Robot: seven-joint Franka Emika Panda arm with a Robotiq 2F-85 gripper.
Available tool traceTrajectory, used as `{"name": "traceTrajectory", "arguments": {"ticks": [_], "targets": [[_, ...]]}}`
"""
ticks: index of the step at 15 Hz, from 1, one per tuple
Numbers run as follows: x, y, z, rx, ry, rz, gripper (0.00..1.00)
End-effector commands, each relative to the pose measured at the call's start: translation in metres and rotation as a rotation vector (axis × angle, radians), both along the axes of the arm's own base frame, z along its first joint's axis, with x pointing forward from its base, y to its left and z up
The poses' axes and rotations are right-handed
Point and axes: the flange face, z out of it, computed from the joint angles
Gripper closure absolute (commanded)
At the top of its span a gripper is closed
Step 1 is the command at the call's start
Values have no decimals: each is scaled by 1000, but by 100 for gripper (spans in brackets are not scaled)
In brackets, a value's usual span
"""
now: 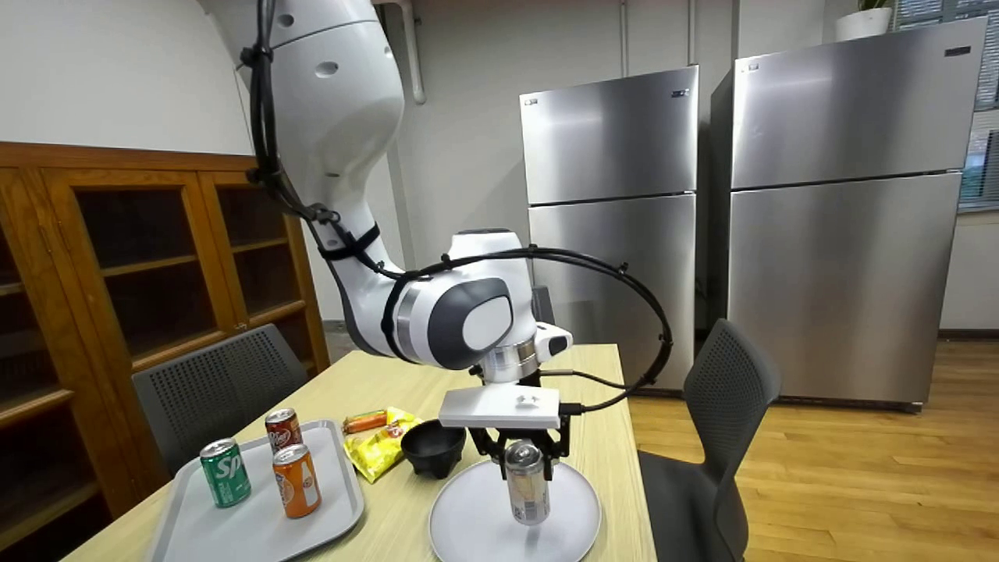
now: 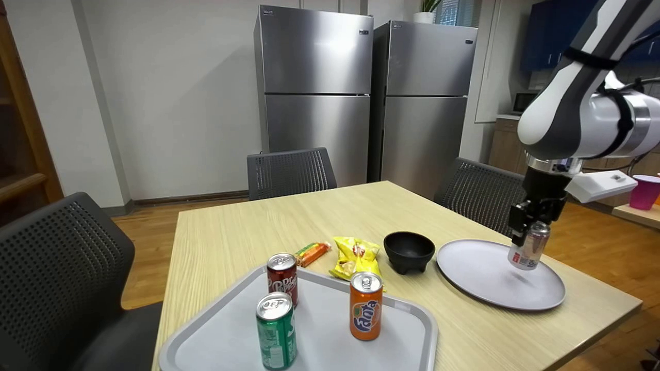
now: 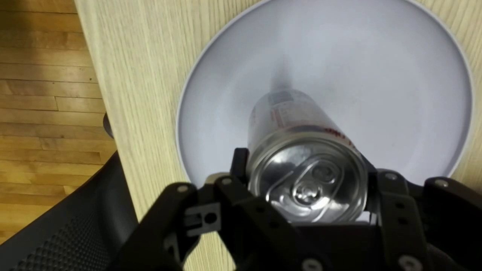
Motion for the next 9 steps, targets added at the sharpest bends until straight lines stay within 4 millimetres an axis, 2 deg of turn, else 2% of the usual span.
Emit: {"name": "traceTrajectory", "arguments": {"ticks": [1,5,9], "targets": [[-9,15,37,-15,-39,55,62],[-11,38,55,-33,-59,111,62],[-17,74,66,-40,-79,189,62]]}}
